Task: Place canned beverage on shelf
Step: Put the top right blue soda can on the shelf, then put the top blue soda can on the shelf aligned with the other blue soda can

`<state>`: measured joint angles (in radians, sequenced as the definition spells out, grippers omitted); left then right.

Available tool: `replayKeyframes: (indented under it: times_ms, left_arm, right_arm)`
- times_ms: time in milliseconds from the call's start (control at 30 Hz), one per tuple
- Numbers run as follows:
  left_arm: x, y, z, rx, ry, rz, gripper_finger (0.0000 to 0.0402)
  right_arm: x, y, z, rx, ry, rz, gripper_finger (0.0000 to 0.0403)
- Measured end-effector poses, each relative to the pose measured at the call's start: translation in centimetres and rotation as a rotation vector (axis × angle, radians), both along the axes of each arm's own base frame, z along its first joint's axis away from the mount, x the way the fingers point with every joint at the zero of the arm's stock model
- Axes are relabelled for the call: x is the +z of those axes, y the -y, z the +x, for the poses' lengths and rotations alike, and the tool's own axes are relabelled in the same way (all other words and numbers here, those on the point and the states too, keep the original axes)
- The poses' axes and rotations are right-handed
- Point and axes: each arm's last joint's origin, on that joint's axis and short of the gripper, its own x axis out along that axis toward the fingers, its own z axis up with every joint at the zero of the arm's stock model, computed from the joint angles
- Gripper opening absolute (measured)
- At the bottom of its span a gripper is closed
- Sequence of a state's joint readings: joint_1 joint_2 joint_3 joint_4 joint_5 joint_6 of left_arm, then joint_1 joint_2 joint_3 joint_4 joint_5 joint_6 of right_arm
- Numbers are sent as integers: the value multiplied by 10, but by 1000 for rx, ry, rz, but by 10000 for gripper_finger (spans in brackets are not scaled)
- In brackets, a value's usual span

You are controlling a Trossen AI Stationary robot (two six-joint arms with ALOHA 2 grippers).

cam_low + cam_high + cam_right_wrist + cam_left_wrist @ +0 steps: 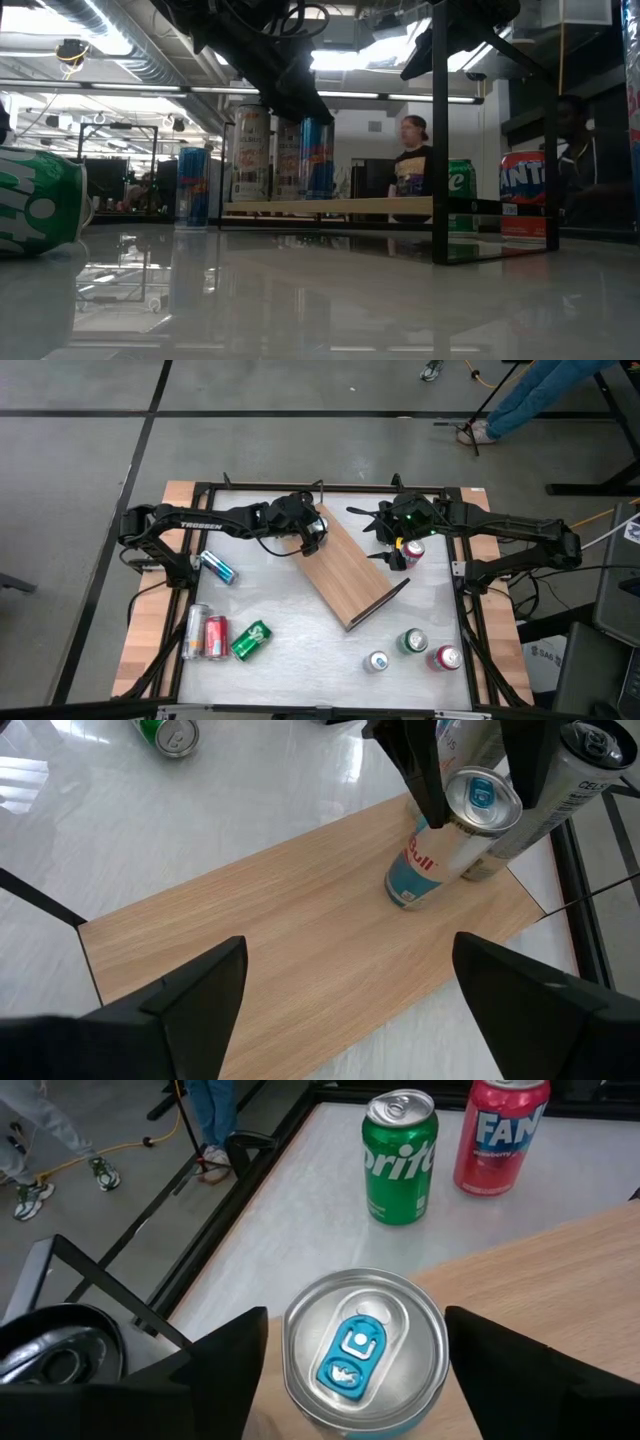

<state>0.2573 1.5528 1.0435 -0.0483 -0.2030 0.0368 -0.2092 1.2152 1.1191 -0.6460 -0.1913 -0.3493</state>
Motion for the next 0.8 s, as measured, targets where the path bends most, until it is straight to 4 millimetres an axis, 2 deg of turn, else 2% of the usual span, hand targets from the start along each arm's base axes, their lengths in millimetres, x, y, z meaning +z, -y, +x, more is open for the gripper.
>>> replayKeyframes:
  times_ms: [400,600,800]
  left_arm:
    - [4,0,-1,-1,19,5,304]
    - [24,3,-10,-3,85,23,304]
    - [53,7,-28,-3,175,49,304]
  right_arm:
    - [0,0,0,0,0,0,342]
    - [0,0,0,0,-1,0,342]
    - [0,0,0,0,0,0,342]
